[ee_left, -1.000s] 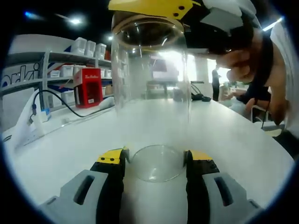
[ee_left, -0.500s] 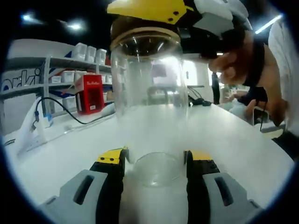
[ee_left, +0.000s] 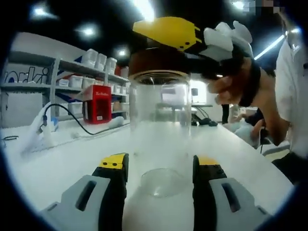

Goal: Clamp the coffee can twist off the lid put the lid on the table pick up the lid cover the can tighten the lid

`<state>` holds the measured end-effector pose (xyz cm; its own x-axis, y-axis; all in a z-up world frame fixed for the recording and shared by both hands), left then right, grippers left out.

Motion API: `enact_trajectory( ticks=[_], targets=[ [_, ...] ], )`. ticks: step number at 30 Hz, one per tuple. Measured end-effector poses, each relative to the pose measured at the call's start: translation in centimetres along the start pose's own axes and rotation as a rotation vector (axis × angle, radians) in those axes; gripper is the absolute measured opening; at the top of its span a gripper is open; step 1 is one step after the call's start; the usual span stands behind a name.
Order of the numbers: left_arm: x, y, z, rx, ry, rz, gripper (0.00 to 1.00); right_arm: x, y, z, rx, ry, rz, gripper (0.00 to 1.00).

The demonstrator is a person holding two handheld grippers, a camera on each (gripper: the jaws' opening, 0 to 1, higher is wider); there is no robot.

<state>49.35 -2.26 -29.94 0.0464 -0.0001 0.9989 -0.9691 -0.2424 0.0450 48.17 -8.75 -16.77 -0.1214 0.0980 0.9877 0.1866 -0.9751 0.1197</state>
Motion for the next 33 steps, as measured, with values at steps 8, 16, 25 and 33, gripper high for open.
enact_trajectory(
  ticks=[8, 16, 25, 33],
  targets=[
    [2.7, -0.3, -1.5, 0.053, 0.058, 0.018, 0.38, 1.6, 0.6, 0.2, 0.033, 0.028, -0.007, 0.56],
    [4.7, 0.5, -3.8, 0.124, 0.085, 0.058, 0.30, 1.9, 2.5, -0.3, 0.012, 0.026, 0.008, 0.52],
    [9.3, 1.4, -5.7, 0.227, 0.200, 0.134, 0.22, 2.2, 4.1, -1.6, -0.010, 0.025, 0.018, 0.50],
    [11.4, 1.2, -8.1, 0.304, 0.251, 0.085, 0.16, 2.4, 5.0, -2.6, -0.034, 0.025, 0.018, 0.46]
  ],
)
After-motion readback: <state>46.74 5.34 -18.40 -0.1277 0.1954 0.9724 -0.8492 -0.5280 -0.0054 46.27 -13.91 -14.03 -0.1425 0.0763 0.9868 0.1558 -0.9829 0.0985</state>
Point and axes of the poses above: the point that each gripper's makers call its tool centre point, and the gripper's own axes: z roughly forward along the fingers, y roughly to its right, x roughly out of its top, the point moved 4 cm from there along -z, roughly backward along the fingers, and after that the axes turned 4 degrees about -z, right-handed, at the moved point
